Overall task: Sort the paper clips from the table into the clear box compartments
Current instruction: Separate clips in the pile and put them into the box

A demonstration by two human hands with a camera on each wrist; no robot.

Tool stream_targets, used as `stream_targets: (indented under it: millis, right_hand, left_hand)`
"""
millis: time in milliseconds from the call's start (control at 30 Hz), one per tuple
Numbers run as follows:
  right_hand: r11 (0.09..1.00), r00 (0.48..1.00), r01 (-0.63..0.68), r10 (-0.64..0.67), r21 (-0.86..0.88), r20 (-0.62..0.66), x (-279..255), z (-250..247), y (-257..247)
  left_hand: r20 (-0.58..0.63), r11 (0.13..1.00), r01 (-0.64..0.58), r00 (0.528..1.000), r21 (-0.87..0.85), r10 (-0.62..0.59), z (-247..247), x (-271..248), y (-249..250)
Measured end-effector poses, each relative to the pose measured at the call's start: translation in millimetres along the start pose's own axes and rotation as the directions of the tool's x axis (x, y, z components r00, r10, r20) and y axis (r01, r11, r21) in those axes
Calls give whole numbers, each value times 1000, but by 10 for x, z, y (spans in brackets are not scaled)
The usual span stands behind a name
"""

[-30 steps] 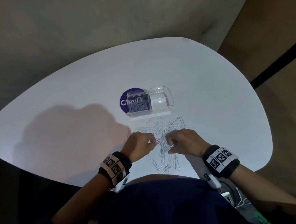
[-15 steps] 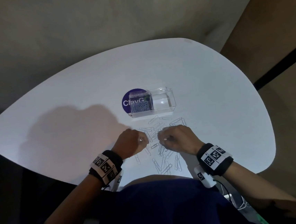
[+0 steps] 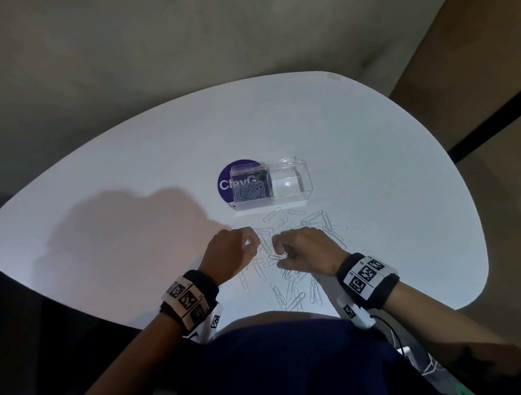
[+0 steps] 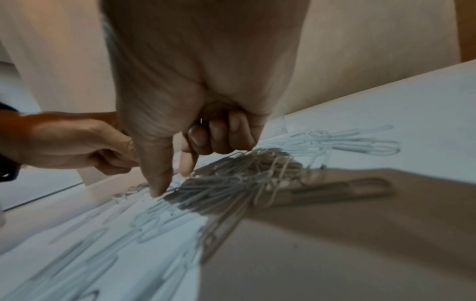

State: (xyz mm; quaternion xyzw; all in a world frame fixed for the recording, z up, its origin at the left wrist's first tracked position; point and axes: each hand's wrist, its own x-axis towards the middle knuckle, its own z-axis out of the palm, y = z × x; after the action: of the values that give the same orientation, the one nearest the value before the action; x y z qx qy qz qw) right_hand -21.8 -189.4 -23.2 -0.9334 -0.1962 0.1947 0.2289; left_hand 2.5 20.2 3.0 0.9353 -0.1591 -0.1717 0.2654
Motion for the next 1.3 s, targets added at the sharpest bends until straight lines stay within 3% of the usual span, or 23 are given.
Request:
stream_targets:
  millis: [233,433,600,733,833,933,1033,1167,1300]
  right_hand:
    - [999,999,15,-17,-37,-43,60,74,-70]
    - [966,993,47,-19,253,-112,73,46,0]
    - [765,990,-20,104,644,-93,50,-22,22]
    - [526,980,-177,175,832,98,52,-92,1]
    - [332,954,-280,202,901,222,38,-182,-45]
    - [241,947,-302,182,922,263,45,-283,-97]
    - [284,934,-316,259,905,245,74,-378,-110]
    - [378,926,-334,302,864,226,179,-554,-115]
    - [503,919,-364,328,783,217,388,-867,-183]
  left_hand:
    - [4,999,-11,1000,-43,11,16,-26,4]
    - [-13,999,15,1000,-46,-16,-38,-11,-15]
    - [52,937,157,988,-312,-149,-166,81,15]
    - [219,730,336,942,-595,-254,-361,209,61]
    - [214,770,288,956,-569,-199,-581,422,110]
    - [154,843,266,964,-467,-219,-755,718,260]
    - [83,933,215,976,-287,-199,-783,956,404]
    - [148,974,214,968,-77,-201,-701,1058,464]
    - [54,936,224,975,-270,-217,-698,1020,348]
